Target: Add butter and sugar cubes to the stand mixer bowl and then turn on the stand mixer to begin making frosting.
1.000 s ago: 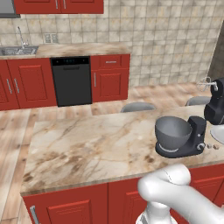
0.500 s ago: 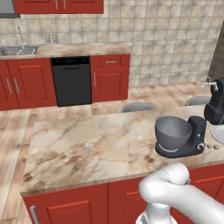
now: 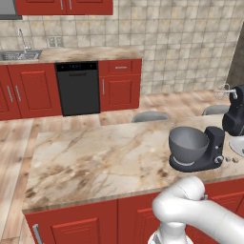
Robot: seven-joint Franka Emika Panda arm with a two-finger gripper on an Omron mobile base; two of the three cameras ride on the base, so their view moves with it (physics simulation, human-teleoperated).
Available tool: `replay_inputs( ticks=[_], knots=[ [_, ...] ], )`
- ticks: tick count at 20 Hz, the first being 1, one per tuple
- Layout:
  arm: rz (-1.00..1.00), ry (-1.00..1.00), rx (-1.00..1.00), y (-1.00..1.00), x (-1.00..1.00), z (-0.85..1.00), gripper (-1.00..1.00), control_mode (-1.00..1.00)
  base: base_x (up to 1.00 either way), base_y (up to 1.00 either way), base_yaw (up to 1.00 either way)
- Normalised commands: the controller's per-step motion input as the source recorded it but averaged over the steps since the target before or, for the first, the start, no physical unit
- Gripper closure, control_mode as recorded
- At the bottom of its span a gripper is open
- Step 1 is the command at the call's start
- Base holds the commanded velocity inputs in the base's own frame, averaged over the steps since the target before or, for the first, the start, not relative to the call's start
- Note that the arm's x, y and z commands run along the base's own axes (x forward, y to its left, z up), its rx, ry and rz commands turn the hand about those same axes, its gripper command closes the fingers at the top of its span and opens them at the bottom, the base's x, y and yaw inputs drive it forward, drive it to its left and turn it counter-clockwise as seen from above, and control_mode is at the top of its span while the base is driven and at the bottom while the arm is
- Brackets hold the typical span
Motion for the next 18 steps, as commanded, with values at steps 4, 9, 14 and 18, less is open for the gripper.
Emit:
replay_inputs(
  ticks=[4, 9, 14, 18],
  knots=[
    [0.04, 0.06, 0.0, 0.0, 0.07, -0.11, -1.0, -1.0, 0.0, 0.0, 0.0],
    [0.03, 0.03, 0.0, 0.0, 0.0, -0.14, -1.0, -1.0, 0.0, 0.0, 0.0],
    [0.01, 0.0, 0.0, 0.0, 0.0, -0.1, -1.0, -1.0, 0.0, 0.0, 0.0],
    [0.0, 0.0, 0.01, -0.02, 0.04, -0.05, -1.0, -1.0, 0.0, 0.0, 0.0]
  ],
)
